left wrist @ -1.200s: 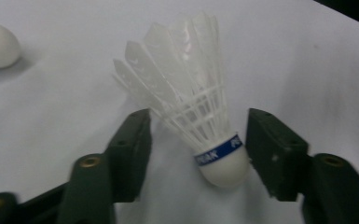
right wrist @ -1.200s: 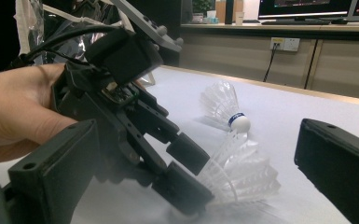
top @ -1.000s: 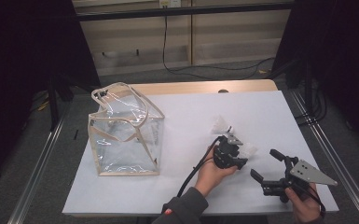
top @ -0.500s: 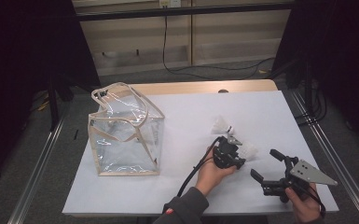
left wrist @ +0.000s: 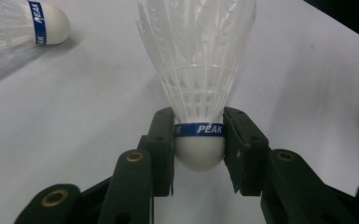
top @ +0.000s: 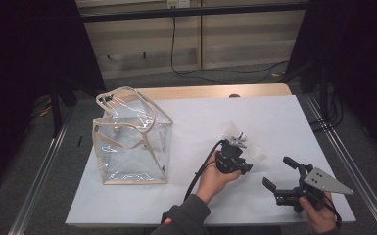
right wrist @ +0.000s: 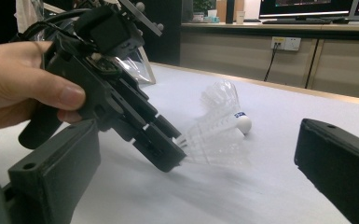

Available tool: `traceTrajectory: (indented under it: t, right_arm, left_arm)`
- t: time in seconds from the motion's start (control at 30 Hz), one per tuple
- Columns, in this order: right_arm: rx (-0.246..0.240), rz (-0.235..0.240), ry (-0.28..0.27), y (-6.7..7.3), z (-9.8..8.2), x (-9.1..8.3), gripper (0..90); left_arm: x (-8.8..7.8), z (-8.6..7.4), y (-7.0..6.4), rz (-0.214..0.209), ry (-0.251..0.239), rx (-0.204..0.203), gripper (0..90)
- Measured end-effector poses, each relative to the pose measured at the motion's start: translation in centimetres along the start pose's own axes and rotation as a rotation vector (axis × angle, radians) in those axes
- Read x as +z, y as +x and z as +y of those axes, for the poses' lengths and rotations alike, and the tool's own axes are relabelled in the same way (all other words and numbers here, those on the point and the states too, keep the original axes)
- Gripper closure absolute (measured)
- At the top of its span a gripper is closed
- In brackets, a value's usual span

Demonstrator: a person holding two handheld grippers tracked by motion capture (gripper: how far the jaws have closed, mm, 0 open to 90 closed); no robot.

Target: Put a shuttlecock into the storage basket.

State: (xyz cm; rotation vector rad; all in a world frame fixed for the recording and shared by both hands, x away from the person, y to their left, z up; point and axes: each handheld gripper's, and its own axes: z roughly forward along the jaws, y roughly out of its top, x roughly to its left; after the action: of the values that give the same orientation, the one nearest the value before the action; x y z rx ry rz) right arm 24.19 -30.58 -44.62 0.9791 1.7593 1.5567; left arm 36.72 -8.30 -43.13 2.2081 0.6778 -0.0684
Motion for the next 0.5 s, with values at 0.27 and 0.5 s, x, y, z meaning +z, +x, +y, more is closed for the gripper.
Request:
traceTrajectory:
  t: [0.27,0.5]
  right_arm:
    - [0.004,0.001,0.000,0.0,0.0,0.1,0.1]
    - [0.003,0.003,0.000,0.1,0.0,0.3,0.1]
  left_arm:
    - [-1.5,0.1,0.1,-0.025,0.008,-0.015,65.6]
    - [-2.7,-0.2,0.6,-0.041,0.016,-0.029,65.7]
